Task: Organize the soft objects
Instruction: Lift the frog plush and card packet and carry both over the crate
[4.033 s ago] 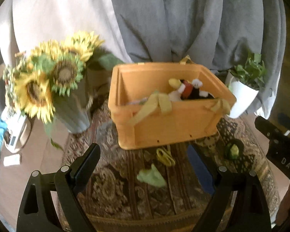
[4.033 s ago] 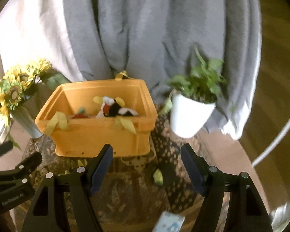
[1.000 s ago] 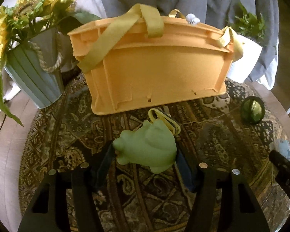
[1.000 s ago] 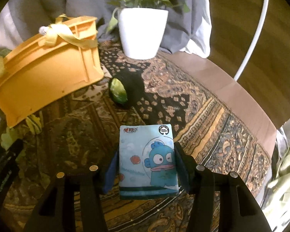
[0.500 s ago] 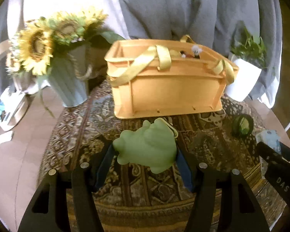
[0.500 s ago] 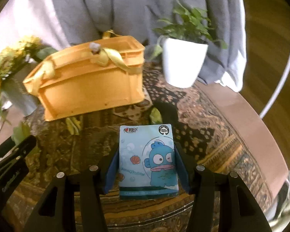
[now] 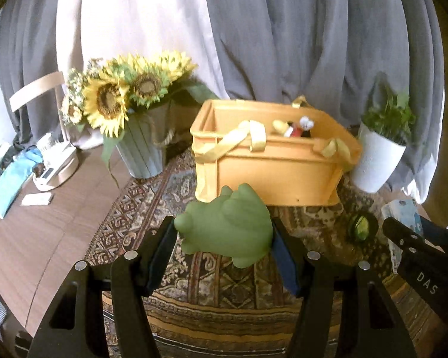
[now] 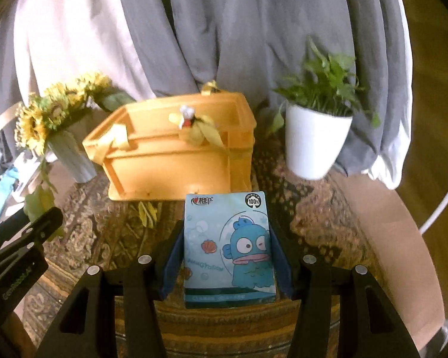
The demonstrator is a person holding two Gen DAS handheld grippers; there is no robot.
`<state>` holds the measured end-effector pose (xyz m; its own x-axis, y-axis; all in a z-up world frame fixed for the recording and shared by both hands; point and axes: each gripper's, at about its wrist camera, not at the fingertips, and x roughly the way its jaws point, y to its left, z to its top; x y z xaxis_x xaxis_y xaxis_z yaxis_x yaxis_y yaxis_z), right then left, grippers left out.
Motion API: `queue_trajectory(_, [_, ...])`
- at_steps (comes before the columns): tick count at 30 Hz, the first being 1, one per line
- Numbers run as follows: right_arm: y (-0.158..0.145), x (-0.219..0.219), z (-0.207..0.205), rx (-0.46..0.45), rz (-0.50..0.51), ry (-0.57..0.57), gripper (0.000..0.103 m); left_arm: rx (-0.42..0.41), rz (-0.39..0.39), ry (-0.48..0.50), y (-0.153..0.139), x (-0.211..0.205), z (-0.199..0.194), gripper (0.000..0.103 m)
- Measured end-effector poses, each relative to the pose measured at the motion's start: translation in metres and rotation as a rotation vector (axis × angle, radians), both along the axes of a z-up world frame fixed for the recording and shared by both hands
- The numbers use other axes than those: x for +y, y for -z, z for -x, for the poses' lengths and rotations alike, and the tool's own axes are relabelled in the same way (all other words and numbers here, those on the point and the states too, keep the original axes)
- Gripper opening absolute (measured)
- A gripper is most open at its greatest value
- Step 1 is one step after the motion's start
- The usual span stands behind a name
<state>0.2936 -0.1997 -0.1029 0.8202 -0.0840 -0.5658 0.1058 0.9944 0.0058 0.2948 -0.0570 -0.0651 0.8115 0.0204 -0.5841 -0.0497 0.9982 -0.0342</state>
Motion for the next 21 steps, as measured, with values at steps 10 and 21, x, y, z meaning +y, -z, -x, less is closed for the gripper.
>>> queue_trajectory(10, [-0.032, -0.012, -0.020, -0.082, -0.020, -0.045, 0.054, -0.057, 0.024, 0.007, -0.026, -0.011, -0.018, 0.062])
queue_trajectory(21, [-0.065, -0.003, -0.076, -0.092, -0.048, -0.104, 0.054, -0.104, 0.044, 0.068, -0.061, -0.007, -0.066, 0.062])
